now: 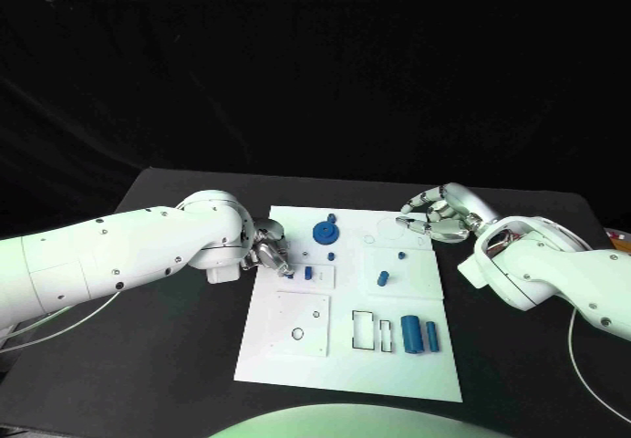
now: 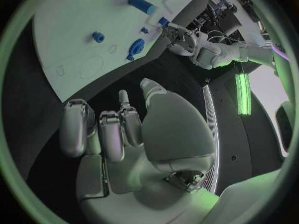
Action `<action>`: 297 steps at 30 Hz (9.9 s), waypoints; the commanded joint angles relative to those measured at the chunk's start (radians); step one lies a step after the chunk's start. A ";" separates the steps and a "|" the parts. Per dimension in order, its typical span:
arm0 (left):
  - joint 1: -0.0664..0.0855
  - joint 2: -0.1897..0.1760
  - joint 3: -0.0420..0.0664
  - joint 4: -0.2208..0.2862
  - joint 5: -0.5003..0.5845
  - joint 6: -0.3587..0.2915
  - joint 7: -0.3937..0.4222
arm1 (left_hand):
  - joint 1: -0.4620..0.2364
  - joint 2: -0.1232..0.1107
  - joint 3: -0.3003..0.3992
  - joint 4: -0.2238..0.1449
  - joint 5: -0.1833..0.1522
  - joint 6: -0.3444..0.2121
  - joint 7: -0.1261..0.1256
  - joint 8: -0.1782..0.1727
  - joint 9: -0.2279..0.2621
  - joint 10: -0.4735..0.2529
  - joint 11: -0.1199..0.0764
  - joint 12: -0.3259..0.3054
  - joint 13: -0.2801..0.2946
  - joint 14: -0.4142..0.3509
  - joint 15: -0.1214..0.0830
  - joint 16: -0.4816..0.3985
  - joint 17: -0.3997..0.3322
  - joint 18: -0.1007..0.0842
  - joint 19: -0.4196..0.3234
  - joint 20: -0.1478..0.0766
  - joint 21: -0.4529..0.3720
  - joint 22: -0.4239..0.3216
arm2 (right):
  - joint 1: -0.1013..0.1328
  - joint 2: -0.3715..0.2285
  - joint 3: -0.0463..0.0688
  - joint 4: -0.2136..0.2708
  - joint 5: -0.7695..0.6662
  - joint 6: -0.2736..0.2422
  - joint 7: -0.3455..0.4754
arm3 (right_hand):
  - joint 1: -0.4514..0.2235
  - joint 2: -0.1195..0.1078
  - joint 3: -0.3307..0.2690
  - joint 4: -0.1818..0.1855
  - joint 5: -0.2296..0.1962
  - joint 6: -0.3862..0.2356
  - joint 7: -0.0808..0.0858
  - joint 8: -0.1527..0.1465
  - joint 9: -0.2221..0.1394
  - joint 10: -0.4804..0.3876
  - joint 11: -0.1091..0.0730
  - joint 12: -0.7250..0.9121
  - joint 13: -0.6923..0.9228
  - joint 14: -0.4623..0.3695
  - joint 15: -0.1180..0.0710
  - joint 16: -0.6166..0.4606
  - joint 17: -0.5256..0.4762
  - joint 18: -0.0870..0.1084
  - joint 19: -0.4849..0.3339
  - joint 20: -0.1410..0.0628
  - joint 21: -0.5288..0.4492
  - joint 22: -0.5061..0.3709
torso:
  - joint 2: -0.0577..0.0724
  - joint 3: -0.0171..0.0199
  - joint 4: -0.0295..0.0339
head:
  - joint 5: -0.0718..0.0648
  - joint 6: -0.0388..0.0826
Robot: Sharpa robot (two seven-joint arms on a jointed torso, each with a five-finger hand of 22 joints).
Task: Assemble the parts on the task board
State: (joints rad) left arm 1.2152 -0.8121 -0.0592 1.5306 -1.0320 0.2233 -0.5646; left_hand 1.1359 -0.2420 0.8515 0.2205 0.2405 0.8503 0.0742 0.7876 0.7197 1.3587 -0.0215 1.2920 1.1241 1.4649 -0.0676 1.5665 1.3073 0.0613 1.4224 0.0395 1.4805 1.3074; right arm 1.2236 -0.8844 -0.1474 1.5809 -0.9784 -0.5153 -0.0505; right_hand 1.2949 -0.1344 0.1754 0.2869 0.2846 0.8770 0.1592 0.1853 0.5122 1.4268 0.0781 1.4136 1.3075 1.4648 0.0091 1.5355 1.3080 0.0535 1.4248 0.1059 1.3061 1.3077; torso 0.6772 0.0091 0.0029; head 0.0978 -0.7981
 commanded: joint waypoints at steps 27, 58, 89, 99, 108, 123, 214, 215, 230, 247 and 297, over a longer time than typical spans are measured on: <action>-0.006 0.021 -0.004 -0.013 0.022 0.059 -0.034 | -0.091 0.028 0.080 -0.119 -0.021 0.045 -0.043 0.044 -0.076 0.041 -0.014 0.029 0.040 0.106 -0.016 0.004 0.263 -0.020 0.020 0.001 0.013 0.101 | -0.002 -0.001 0.000 0.000 -0.008 0.011 0.002 | -0.012 0.006 -0.008 0.001 0.006 -0.002 -0.004 0.008 0.002 -0.002 -0.005 -0.003 0.085 0.075 -0.009 -0.004 0.125 0.015 -0.010 -0.001 -0.005 0.043 | 0.000 0.0003 -0.0003 | -0.001 -0.006; -0.006 0.022 -0.004 -0.022 0.021 0.054 -0.040 | -0.115 0.012 -0.143 0.036 -0.022 0.062 -0.051 0.077 -0.193 0.046 -0.020 0.032 0.053 0.106 -0.021 0.004 0.263 -0.023 0.030 -0.002 0.015 0.113 | -0.002 -0.003 0.000 0.002 -0.007 0.009 0.004 | -0.014 0.007 -0.009 0.001 0.006 -0.003 -0.004 0.009 0.002 -0.005 -0.006 -0.005 0.082 0.074 -0.009 -0.006 0.118 0.016 -0.013 -0.001 -0.012 0.038 | 0.000 0.0006 -0.0004 | -0.002 -0.008; -0.006 -0.003 0.004 -0.016 0.024 0.019 -0.027 | -0.178 0.044 -0.375 0.074 -0.019 0.067 -0.047 0.098 -0.275 0.048 -0.017 0.031 0.057 0.106 -0.018 0.004 0.263 -0.023 0.032 -0.001 0.015 0.117 | -0.004 -0.007 0.000 0.000 -0.007 0.009 0.005 | -0.017 0.008 -0.011 0.002 0.006 -0.004 -0.004 0.009 0.002 -0.006 -0.006 -0.006 0.081 0.073 -0.009 -0.007 0.116 0.017 -0.014 -0.001 -0.015 0.036 | -0.001 -0.0011 0.0000 | -0.007 -0.004; -0.006 -0.017 0.016 -0.008 0.061 -0.005 -0.016 | -0.187 0.048 -0.396 0.074 -0.020 0.065 -0.047 0.100 -0.282 0.044 -0.017 0.025 0.049 0.106 -0.019 0.004 0.263 -0.022 0.029 -0.001 0.012 0.113 | -0.005 -0.007 0.000 -0.001 -0.007 0.009 0.005 | -0.017 0.008 -0.011 0.002 0.006 -0.004 -0.004 0.009 0.002 -0.006 -0.006 -0.006 0.081 0.073 -0.009 -0.007 0.116 0.017 -0.014 -0.001 -0.015 0.036 | 0.000 -0.0005 -0.0006 | -0.009 -0.003; -0.002 -0.040 0.049 0.005 0.167 -0.131 0.057 | -0.155 0.051 -0.471 0.073 -0.014 -0.002 -0.021 0.089 -0.315 -0.060 0.005 -0.091 -0.112 0.091 -0.004 -0.021 0.220 0.004 -0.054 0.002 -0.050 0.009 | -0.007 -0.009 0.000 -0.003 -0.007 0.007 0.006 | -0.018 0.009 -0.012 0.002 0.006 -0.005 -0.004 0.010 0.001 -0.006 -0.006 -0.007 0.080 0.073 -0.010 -0.008 0.114 0.017 -0.015 -0.002 -0.018 0.035 | -0.002 0.0009 0.0004 | -0.013 0.001; -0.003 -0.006 0.025 0.013 -0.039 -0.444 0.446 | 0.182 0.005 -0.349 0.068 -0.013 -0.208 0.095 -0.017 -0.433 -0.530 0.121 -0.535 -0.613 -0.284 0.102 -0.495 -0.406 0.122 -0.504 0.095 -0.538 -0.578 | -0.008 -0.008 0.000 -0.004 -0.005 0.005 0.012 | -0.018 0.009 -0.013 0.001 0.006 -0.005 -0.004 0.010 0.001 -0.007 -0.006 -0.008 0.079 0.073 -0.010 -0.009 0.113 0.018 -0.017 -0.002 -0.020 0.033 | 0.000 -0.0004 -0.0002 | -0.026 0.018; -0.057 0.193 -0.022 -0.160 -0.502 -0.247 0.470 | 0.442 -0.015 -0.266 -0.012 -0.025 0.015 0.088 -0.312 -0.562 -0.391 0.122 -0.787 -0.961 -0.190 0.100 -0.208 -0.379 0.075 -0.327 0.093 -0.274 -0.260 | -0.009 -0.003 0.000 -0.004 -0.007 0.002 0.024 | -0.012 0.013 -0.011 -0.001 0.010 -0.006 -0.004 0.012 0.001 -0.017 -0.006 -0.018 0.069 0.066 -0.010 -0.018 0.085 0.024 -0.031 -0.002 -0.047 0.014 | -0.001 0.0006 -0.0002 | -0.040 0.007; -0.057 0.193 -0.022 -0.160 -0.499 -0.246 0.470 | 0.443 -0.014 -0.265 -0.014 -0.025 0.016 0.088 -0.312 -0.562 -0.390 0.122 -0.787 -0.961 -0.191 0.100 -0.208 -0.381 0.075 -0.327 0.093 -0.273 -0.260 | -0.009 -0.003 0.000 -0.004 -0.007 0.002 0.024 | -0.012 0.013 -0.011 -0.001 0.010 -0.006 -0.004 0.012 0.001 -0.017 -0.006 -0.018 0.069 0.066 -0.010 -0.018 0.085 0.024 -0.031 -0.002 -0.047 0.014 | -0.001 0.0007 0.0001 | -0.040 0.007; -0.058 0.187 -0.021 -0.153 -0.456 -0.308 0.500 | 0.431 0.000 -0.254 -0.032 -0.026 0.061 0.085 -0.318 -0.549 -0.351 0.115 -0.797 -0.960 -0.146 0.093 -0.183 -0.340 0.062 -0.279 0.090 -0.220 -0.195 | -0.010 -0.002 0.000 -0.004 -0.007 0.000 0.026 | -0.012 0.013 -0.011 -0.001 0.010 -0.006 -0.004 0.012 0.001 -0.017 -0.006 -0.018 0.069 0.066 -0.010 -0.018 0.085 0.024 -0.031 -0.002 -0.047 0.014 | -0.001 0.0004 0.0007 | -0.039 0.011; -0.057 0.100 0.021 -0.060 -0.399 -0.360 0.515 | 0.407 -0.007 -0.256 -0.028 -0.026 0.074 0.084 -0.330 -0.544 -0.336 0.114 -0.818 -0.965 -0.137 0.092 -0.182 -0.343 0.060 -0.273 0.090 -0.214 -0.189 | -0.013 -0.003 0.000 -0.007 -0.007 -0.001 0.027 | -0.012 0.015 -0.011 -0.001 0.012 -0.004 -0.004 0.015 0.002 -0.016 -0.006 -0.017 0.070 0.066 -0.010 -0.019 0.085 0.024 -0.031 -0.002 -0.049 0.013 | -0.002 0.0014 0.0030 | -0.037 0.018; -0.061 0.040 0.023 -0.074 -0.376 -0.253 0.462 | 0.385 -0.018 -0.262 -0.017 -0.029 0.079 0.080 -0.344 -0.539 -0.327 0.113 -0.840 -0.970 -0.145 0.091 -0.189 -0.367 0.064 -0.288 0.089 -0.227 -0.203 | -0.013 -0.005 0.000 -0.007 -0.007 -0.002 0.025 | -0.012 0.015 -0.012 -0.001 0.013 -0.003 -0.005 0.016 0.002 -0.016 -0.006 -0.017 0.070 0.066 -0.010 -0.019 0.085 0.024 -0.032 -0.002 -0.050 0.012 | -0.001 0.0014 0.0027 | -0.033 0.011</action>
State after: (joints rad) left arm 1.1554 -0.7746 -0.0362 1.4561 -1.4113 -0.0504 -0.0993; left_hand 1.5302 -0.2594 0.5904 0.1999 0.2165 0.9262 0.1554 0.4489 0.1803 1.0260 0.0893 0.4558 0.1553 1.3222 0.0251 1.3818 0.9412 0.1389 1.1411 0.1301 1.2583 1.1050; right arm 1.2110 -0.8896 -0.1473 1.5730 -0.9777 -0.5190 -0.0318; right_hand 1.2844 -0.1239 0.1698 0.2869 0.2940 0.8733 0.1555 0.1969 0.5129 1.4161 0.0746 1.3994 1.3079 1.4684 0.0054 1.5200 1.3075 0.0692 1.3999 0.1022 1.2595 1.3080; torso 0.6757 0.0104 0.0052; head 0.0647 -0.7864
